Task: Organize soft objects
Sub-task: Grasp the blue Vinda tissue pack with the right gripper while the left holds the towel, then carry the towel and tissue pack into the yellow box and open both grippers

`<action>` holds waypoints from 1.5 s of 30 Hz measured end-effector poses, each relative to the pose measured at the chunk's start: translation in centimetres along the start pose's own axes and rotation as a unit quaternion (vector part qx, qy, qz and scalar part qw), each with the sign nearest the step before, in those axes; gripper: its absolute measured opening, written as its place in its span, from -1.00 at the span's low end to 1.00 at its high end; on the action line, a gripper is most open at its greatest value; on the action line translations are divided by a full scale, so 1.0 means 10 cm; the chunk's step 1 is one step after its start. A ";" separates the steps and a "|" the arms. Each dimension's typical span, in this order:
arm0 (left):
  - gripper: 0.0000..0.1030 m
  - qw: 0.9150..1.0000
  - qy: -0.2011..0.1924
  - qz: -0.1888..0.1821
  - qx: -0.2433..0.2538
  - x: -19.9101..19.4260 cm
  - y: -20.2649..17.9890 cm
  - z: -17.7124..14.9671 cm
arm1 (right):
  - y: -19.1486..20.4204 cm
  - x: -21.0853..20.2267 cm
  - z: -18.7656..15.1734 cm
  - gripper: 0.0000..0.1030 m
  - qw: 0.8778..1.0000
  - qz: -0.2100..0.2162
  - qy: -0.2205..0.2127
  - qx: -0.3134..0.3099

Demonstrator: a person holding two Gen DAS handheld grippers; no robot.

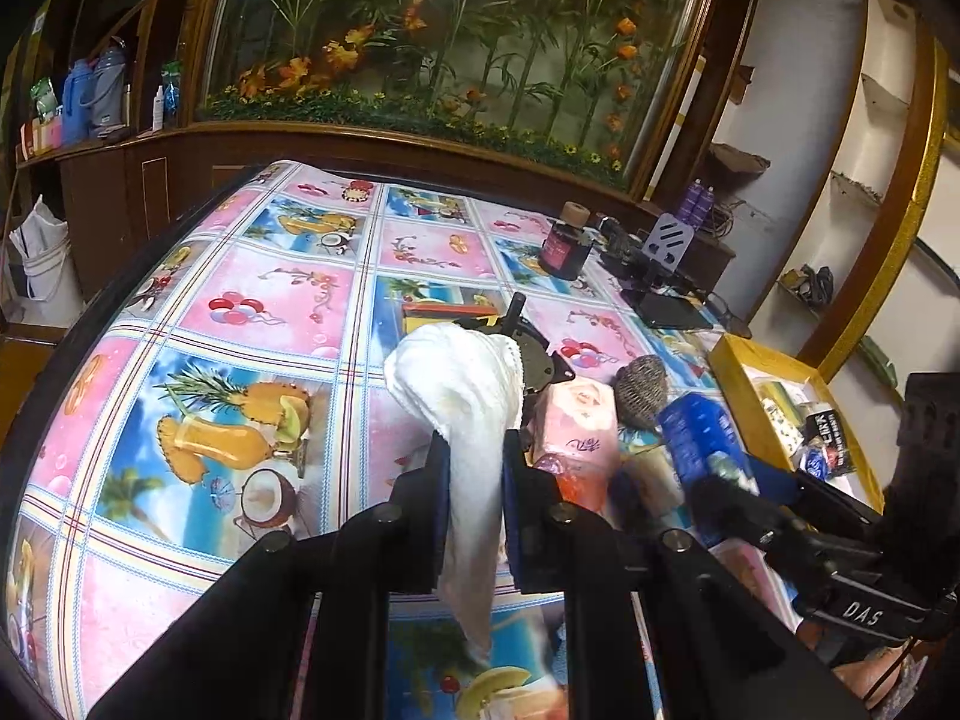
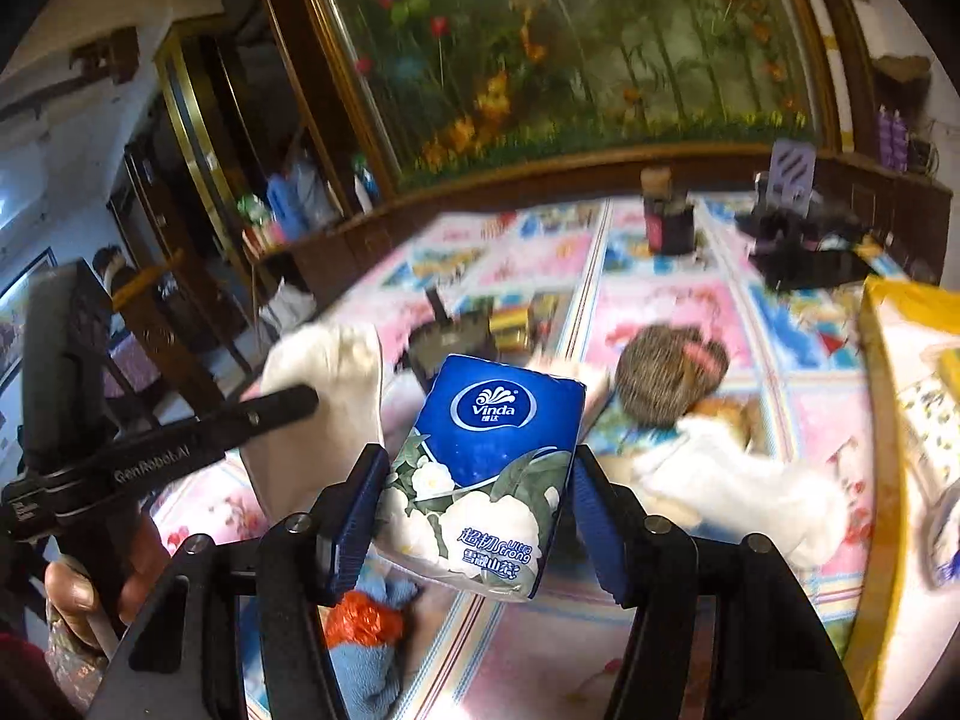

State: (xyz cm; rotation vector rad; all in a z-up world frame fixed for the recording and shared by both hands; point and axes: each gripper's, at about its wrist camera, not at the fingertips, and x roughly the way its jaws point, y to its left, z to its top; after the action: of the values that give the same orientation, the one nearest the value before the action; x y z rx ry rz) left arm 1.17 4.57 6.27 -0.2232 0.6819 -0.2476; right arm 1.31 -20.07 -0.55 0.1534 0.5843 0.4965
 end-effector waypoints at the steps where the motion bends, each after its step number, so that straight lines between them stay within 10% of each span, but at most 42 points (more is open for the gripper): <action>1: -0.74 1.000 -0.004 -0.004 -0.002 -0.01 0.00 0.00 | 0.00 -0.02 0.01 0.27 1.000 -0.002 -0.006 -0.001; 27: -0.74 0.997 -0.053 -0.050 -0.004 -0.13 -0.26 0.04 | -0.11 -0.24 0.03 0.27 0.999 -0.016 -0.045 0.024; 37: -0.74 0.992 -0.019 -0.116 0.038 0.06 -1.09 0.03 | -0.64 -0.81 -0.03 0.26 0.992 -0.062 -0.085 0.076; 45: -0.74 0.970 0.064 -0.222 0.072 0.35 -2.12 -0.16 | -1.32 -1.73 -0.19 0.26 0.971 -0.147 -0.133 0.137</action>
State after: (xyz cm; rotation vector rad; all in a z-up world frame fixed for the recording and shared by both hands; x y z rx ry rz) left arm -0.44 -16.70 8.97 -0.2202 0.7326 -0.7435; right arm -6.89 -40.05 2.68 0.3844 0.4004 0.1011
